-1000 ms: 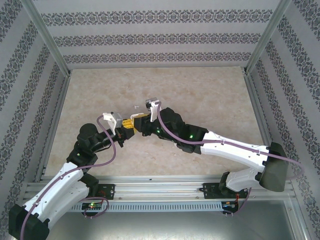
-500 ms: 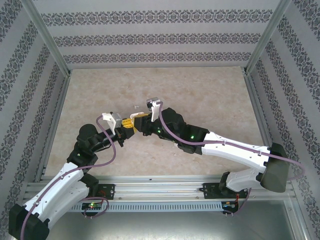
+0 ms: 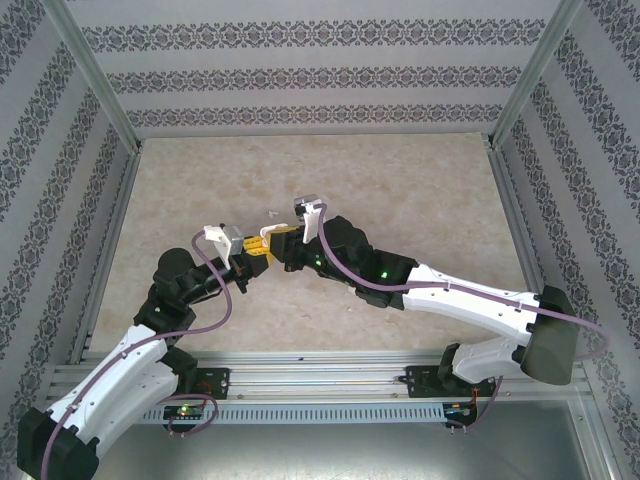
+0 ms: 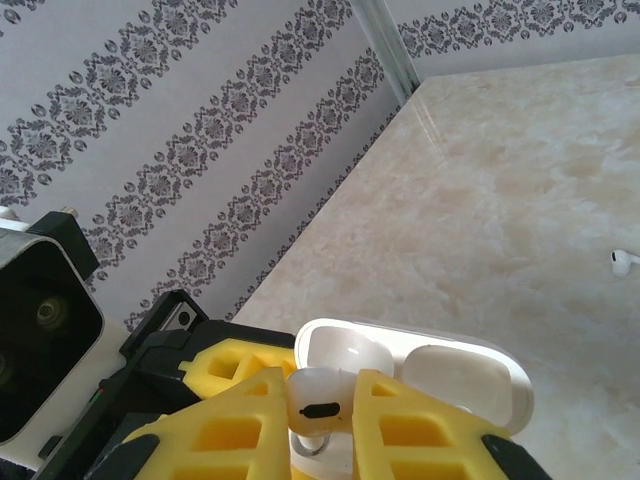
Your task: Insert wireless bluetooth earbuds into charging case
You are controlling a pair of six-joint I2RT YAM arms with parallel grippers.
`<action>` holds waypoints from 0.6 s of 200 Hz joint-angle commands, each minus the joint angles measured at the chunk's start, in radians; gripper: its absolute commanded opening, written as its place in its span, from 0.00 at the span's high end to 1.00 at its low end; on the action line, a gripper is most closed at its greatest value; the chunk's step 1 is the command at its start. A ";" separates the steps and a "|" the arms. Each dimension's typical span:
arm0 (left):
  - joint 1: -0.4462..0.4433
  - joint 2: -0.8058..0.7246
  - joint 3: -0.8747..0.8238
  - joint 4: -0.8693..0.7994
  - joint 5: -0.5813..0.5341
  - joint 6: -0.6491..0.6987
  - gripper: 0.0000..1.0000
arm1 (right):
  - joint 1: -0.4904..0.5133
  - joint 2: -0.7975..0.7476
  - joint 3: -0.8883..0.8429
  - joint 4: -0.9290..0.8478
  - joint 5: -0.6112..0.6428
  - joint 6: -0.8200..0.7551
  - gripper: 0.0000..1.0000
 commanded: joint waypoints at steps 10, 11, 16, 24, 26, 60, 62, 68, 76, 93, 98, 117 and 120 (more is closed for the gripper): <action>-0.001 -0.027 0.016 0.164 -0.051 -0.028 1.00 | 0.018 0.015 -0.021 -0.053 -0.010 0.011 0.86; -0.001 -0.027 0.016 0.163 -0.052 -0.028 1.00 | 0.018 0.014 -0.021 -0.053 -0.010 0.011 0.87; -0.002 -0.030 0.015 0.163 -0.053 -0.028 1.00 | 0.019 0.015 -0.020 -0.052 -0.010 0.010 0.86; -0.002 -0.033 0.014 0.161 -0.056 -0.028 1.00 | 0.020 0.014 -0.021 -0.051 -0.011 0.008 0.87; -0.002 -0.034 0.013 0.161 -0.057 -0.029 1.00 | 0.020 0.015 -0.022 -0.051 -0.011 0.008 0.86; -0.003 -0.046 0.009 0.158 -0.067 -0.029 1.00 | 0.025 0.007 -0.042 -0.040 -0.014 0.010 0.86; -0.002 -0.046 0.010 0.158 -0.067 -0.030 1.00 | 0.025 0.007 -0.042 -0.039 -0.014 0.012 0.86; -0.003 -0.046 0.012 0.160 -0.066 -0.030 1.00 | 0.025 0.007 -0.043 -0.035 -0.013 0.014 0.86; -0.003 -0.046 0.015 0.157 -0.066 -0.030 1.00 | 0.026 0.007 -0.040 -0.031 -0.014 0.015 0.86; -0.002 -0.045 0.018 0.154 -0.058 -0.026 1.00 | 0.027 0.011 -0.027 -0.028 -0.013 0.010 0.86; -0.003 -0.045 0.017 0.152 -0.058 -0.025 1.00 | 0.030 0.012 -0.023 -0.028 -0.013 0.004 0.86; -0.003 -0.048 0.015 0.153 -0.056 -0.027 1.00 | 0.031 0.022 -0.007 -0.042 -0.017 -0.010 0.86; -0.001 -0.048 0.015 0.152 -0.058 -0.028 1.00 | 0.031 0.023 -0.007 -0.045 -0.017 -0.010 0.86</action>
